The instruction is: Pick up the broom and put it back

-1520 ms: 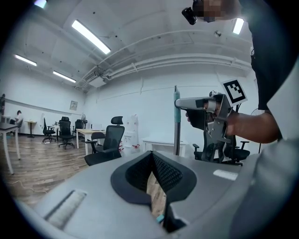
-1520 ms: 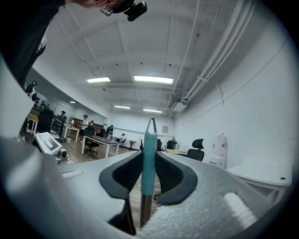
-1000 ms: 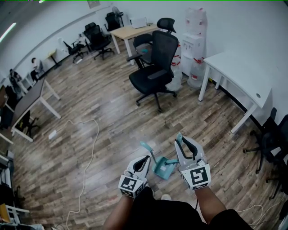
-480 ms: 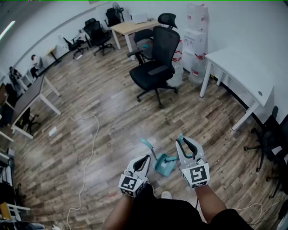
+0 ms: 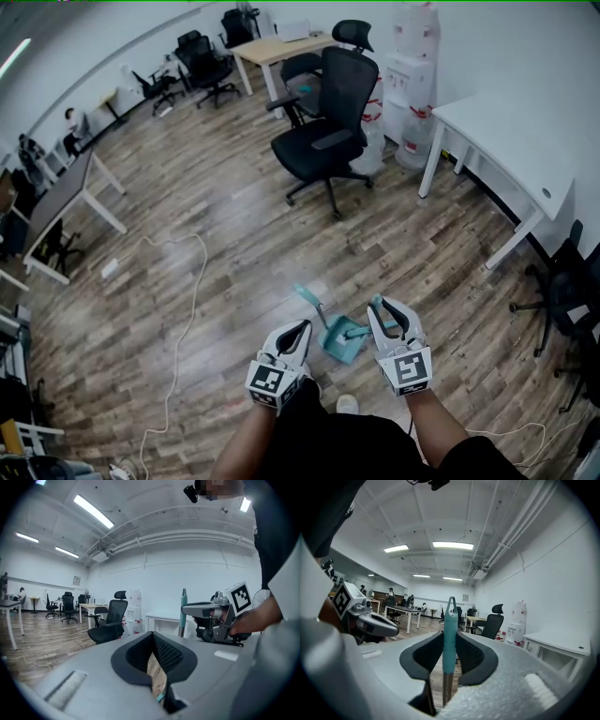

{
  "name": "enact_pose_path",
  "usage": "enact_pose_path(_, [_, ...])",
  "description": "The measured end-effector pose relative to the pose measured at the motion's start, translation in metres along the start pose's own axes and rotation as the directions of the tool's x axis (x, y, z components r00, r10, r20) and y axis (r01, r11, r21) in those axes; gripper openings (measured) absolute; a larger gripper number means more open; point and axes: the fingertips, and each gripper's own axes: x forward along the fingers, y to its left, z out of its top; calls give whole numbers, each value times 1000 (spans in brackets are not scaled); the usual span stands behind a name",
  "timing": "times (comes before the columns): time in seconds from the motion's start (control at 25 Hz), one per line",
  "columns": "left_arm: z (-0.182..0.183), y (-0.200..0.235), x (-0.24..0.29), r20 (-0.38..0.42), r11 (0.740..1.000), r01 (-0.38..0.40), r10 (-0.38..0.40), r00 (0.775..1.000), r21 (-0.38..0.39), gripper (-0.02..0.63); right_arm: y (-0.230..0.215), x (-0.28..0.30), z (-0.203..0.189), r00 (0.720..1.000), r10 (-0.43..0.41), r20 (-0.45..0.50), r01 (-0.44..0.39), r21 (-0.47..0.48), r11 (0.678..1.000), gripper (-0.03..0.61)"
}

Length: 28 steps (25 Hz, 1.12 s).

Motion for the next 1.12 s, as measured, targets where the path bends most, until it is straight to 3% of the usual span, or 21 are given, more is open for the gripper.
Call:
enact_pose_path(0.56, [-16,21,-5,-32,998,-34,32,999,-57,20,7,-8,-72,991,17,-132,-16,7,1000,92])
enact_pose_path(0.84, [-31,15,-10,-59,998,-17,14,998,-54,20,10,-22,-112,974,18,-226,-17,5,1000,91])
enact_pose_path(1.12, [-35,32,-21,-84,997,-58,53,995,-56,19,11,-26,-140,958,51,-282,-48,18,999,91])
